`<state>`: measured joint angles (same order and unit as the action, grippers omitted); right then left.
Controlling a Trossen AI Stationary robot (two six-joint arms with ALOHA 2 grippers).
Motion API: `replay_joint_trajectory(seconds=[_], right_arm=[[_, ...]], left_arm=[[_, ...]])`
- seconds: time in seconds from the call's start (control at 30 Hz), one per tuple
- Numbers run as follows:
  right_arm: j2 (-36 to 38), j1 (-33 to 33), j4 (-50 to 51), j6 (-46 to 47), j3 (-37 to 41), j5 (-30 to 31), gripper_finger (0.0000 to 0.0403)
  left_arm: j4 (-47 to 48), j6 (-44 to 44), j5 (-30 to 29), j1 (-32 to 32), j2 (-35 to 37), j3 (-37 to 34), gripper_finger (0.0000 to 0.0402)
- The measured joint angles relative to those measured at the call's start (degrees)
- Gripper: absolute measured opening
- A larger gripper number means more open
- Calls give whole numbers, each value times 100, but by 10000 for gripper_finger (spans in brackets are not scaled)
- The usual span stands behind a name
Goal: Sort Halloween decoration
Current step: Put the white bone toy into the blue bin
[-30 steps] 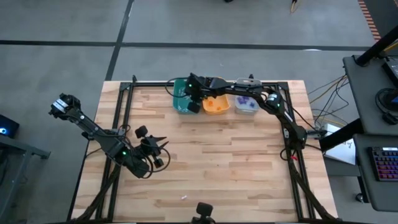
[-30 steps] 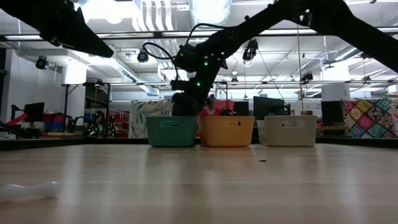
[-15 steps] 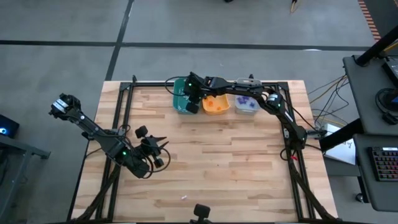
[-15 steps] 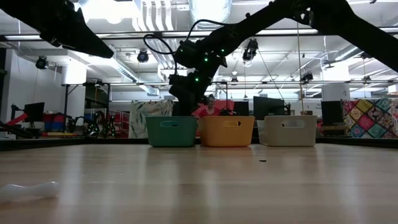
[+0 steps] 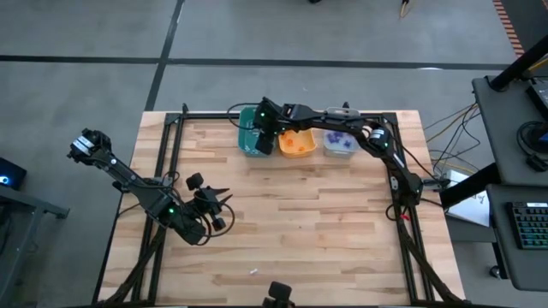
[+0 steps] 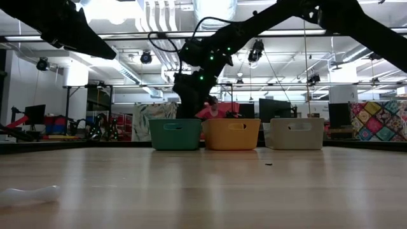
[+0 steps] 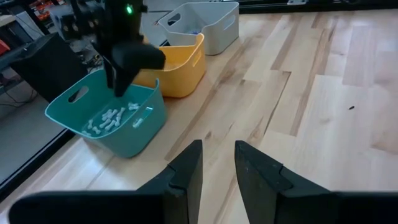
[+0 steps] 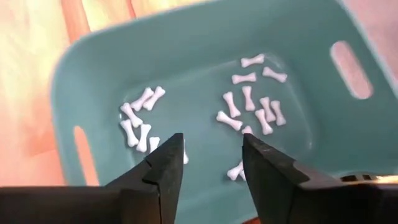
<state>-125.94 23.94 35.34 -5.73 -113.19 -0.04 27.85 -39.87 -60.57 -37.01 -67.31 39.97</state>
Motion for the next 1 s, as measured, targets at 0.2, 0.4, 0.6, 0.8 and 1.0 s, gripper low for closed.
replay_joint_trajectory(seconds=[0.2, 0.4, 0.6, 0.8, 1.0], right_arm=[[413, -137, 215, 63, 0, -11, 151], [946, -522, 595, -124, 7, 0, 139], [1553, -1102, 1483, -145, 31, 1, 130], [2275, -1849, 2147, 88, 319, 1, 128], [3106, -2695, 2373, 661, 1147, -2, 132]], left_arm=[[-217, -22, 320, 0, 0, -2, 77], [-659, -27, 773, 0, 0, -2, 77], [-1123, -22, 1237, 0, -2, -2, 77], [-1400, -35, 1467, 0, -9, -2, 77], [-1751, -127, 1483, 0, -266, -2, 77]])
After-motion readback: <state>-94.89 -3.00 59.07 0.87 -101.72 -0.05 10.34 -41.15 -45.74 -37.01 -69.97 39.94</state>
